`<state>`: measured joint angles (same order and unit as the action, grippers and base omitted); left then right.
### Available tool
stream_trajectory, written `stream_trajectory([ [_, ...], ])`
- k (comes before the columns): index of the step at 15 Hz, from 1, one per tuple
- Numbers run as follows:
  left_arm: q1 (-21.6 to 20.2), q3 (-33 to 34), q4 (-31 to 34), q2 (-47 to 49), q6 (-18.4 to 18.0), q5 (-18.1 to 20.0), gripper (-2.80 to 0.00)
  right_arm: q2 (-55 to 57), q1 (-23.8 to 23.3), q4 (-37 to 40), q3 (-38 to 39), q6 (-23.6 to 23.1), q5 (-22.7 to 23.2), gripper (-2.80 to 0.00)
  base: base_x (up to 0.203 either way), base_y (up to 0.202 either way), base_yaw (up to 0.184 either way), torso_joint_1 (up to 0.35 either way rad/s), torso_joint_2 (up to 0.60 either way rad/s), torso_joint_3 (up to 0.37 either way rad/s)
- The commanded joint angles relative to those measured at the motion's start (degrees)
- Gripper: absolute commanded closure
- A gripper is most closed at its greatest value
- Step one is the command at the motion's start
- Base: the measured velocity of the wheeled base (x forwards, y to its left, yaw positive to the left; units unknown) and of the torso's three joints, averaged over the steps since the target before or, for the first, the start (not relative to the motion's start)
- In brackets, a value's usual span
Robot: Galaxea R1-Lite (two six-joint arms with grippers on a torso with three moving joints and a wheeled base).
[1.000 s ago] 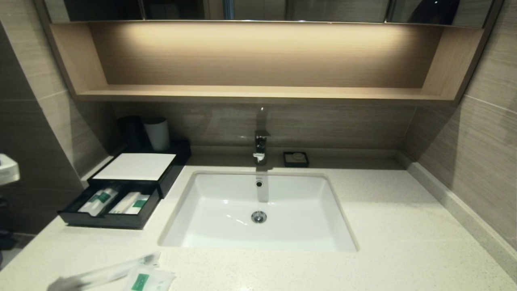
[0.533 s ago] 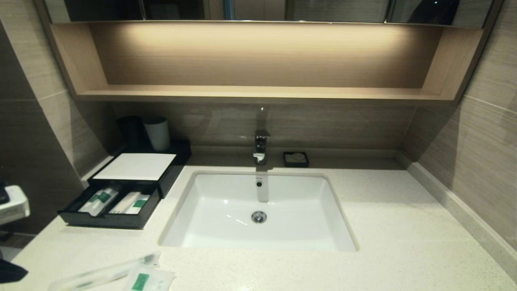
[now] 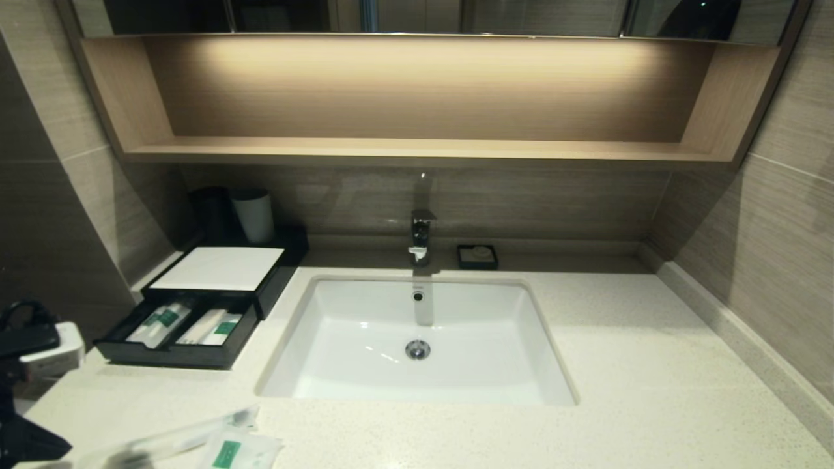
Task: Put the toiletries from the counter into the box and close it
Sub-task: Pick up the bathroom toiletry
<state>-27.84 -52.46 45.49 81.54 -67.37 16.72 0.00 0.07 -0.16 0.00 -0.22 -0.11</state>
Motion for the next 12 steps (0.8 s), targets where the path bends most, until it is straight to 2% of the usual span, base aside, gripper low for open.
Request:
stream_trajectory([
  [1,-0.5,0.0,-5.4,5.9,-0.5,0.1,0.0,-0.1,0.0,0.0,0.1,0.0,0.0,0.0,0.0,0.0,0.0,0.0,0.0,0.0],
  [3,-0.5,0.1,-6.1,7.1,-2.6,-0.4,0.0,-0.1,0.0,0.0,0.1,-0.1,0.0,0.0,0.0,0.0,0.0,0.0,0.0,0.0],
  [6,-0.6,0.1,-7.0,9.7,-8.1,-2.6,0.0,-0.1,0.0,0.0,0.0,-0.1,0.0,0.0,0.0,0.0,0.0,0.0,0.0,0.0],
  [8,-0.5,0.4,-6.9,9.3,-9.4,-2.8,0.0,0.0,0.0,0.0,0.1,-0.1,0.0,0.0,0.0,0.0,0.0,0.0,0.0,0.0],
  [11,-0.5,1.0,-6.5,9.8,-13.7,-4.1,0.0,-0.1,0.0,0.0,0.1,0.0,0.0,0.0,0.0,0.0,0.0,0.0,0.0,0.0],
  [12,-0.5,1.3,-6.7,9.7,-13.8,-4.2,0.0,-0.1,0.0,0.0,0.1,0.0,0.0,0.0,0.0,0.0,0.0,0.0,0.0,0.0],
])
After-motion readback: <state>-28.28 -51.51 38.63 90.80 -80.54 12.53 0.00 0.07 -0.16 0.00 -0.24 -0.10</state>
